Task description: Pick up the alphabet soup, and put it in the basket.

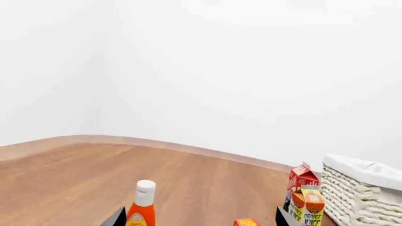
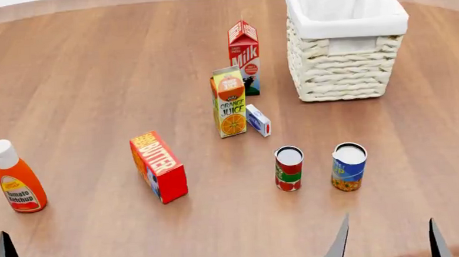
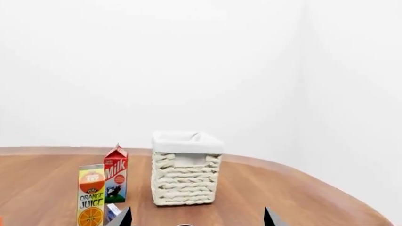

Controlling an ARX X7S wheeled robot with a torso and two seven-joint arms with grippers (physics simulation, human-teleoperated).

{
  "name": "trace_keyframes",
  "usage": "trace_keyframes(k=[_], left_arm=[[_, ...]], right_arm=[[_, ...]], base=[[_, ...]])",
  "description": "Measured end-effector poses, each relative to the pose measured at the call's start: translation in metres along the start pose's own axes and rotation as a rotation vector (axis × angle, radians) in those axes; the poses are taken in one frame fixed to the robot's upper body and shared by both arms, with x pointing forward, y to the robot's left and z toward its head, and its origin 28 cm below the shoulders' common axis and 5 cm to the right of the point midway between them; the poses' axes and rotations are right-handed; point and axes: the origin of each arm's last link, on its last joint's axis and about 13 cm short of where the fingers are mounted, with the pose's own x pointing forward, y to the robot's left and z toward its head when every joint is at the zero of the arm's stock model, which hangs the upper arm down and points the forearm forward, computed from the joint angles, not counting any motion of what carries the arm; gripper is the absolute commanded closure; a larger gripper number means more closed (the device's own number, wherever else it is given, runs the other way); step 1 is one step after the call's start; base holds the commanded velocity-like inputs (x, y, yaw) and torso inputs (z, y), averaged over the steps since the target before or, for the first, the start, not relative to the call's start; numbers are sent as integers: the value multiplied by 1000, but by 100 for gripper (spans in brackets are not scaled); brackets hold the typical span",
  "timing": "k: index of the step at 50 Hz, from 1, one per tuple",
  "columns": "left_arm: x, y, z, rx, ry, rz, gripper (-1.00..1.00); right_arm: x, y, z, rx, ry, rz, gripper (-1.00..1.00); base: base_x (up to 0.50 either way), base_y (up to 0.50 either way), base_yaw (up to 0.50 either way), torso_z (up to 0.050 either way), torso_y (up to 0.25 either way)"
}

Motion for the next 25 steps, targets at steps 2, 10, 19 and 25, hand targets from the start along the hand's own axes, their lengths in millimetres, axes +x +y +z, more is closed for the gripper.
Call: trace_keyframes(k=[2,10,19,25], left_arm=[[0,0,0,2,2,1,-100],[-1,1,1,5,10,-1,-100],[-1,1,2,2,12,-3,-100],[-1,1,3,-1,10,-1,-100]], right_arm=[[0,0,0,0,-1,-3,-100],[1,-1,0,-2,4,-9,-100],[2,0,0,-4,7,-10,-100],[2,0,-1,-6,10,-10,-100]], base=[[0,0,0,0,0],[0,-29,0,0,0],[0,-171,0,0,0],[0,-177,0,0,0]])
